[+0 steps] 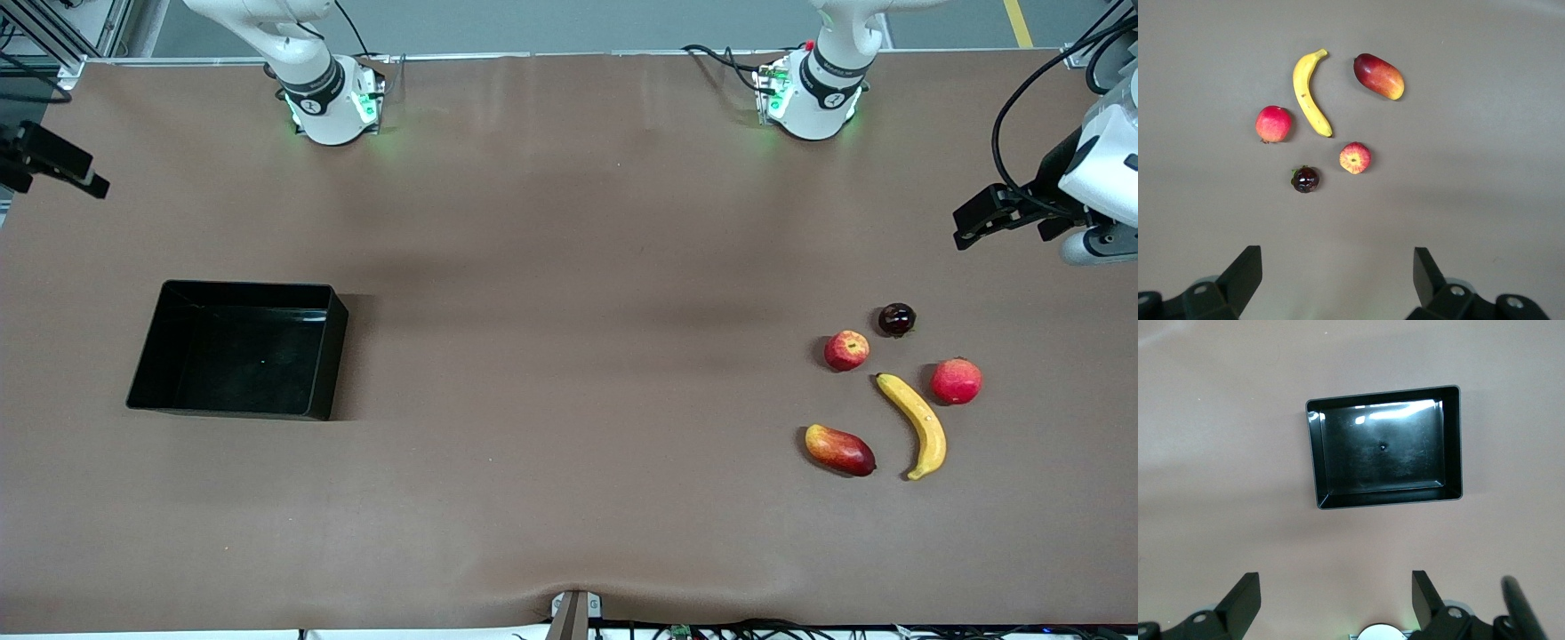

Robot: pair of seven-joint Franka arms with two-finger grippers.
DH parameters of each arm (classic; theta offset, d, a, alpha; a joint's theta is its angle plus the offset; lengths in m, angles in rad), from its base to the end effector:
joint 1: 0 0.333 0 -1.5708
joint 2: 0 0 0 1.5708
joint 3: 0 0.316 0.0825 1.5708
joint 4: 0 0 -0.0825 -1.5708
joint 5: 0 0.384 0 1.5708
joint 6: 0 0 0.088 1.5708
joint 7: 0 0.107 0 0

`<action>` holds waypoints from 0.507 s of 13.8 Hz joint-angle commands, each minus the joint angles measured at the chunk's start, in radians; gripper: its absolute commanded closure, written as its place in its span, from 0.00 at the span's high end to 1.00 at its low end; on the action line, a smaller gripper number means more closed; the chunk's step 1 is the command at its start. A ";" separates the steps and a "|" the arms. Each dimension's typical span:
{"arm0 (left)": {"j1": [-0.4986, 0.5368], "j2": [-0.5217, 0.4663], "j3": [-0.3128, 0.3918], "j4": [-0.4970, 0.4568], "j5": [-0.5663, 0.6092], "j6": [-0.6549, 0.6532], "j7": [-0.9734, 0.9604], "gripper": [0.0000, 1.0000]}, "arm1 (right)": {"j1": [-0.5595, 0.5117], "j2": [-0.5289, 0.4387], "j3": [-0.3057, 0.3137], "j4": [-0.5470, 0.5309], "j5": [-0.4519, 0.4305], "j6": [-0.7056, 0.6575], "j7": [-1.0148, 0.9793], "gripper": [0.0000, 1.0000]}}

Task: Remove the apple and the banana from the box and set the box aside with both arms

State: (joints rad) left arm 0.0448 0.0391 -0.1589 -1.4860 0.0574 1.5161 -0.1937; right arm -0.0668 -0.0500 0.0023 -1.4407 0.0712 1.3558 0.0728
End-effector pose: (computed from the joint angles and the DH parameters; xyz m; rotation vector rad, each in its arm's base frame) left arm 0.5588 -0.0556 0.6381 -3.0871 -0.1276 0.0009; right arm 0.5133 -0.0243 0.6930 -3.0657 0.1893 0.0540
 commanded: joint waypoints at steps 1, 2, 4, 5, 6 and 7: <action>-0.002 -0.005 0.004 0.009 -0.016 -0.007 0.014 1.00 | 0.008 -0.037 0.002 -0.026 -0.014 0.006 0.001 1.00; -0.003 -0.007 0.002 0.009 -0.016 -0.007 0.013 1.00 | 0.008 -0.030 0.002 -0.033 -0.016 0.006 0.001 1.00; -0.002 -0.007 -0.001 0.007 -0.018 -0.010 0.013 1.00 | 0.008 -0.019 0.001 -0.053 -0.018 0.014 -0.001 1.00; -0.002 -0.007 -0.002 0.009 -0.018 -0.011 0.014 1.00 | 0.010 -0.017 0.001 -0.053 -0.028 0.016 -0.001 1.00; -0.003 -0.007 -0.002 0.009 -0.018 -0.011 0.014 1.00 | 0.021 -0.017 0.002 -0.055 -0.065 0.022 -0.002 1.00; -0.003 -0.007 -0.004 0.009 -0.018 -0.011 0.014 1.00 | 0.034 -0.014 0.002 -0.055 -0.092 0.031 -0.004 1.00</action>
State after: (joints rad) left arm 0.0439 0.0391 -0.1635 -1.4858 0.0574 1.5156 -0.1937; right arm -0.0616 -0.0563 0.0053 -1.4860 0.0342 1.3708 0.0696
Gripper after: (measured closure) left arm 0.000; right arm 0.000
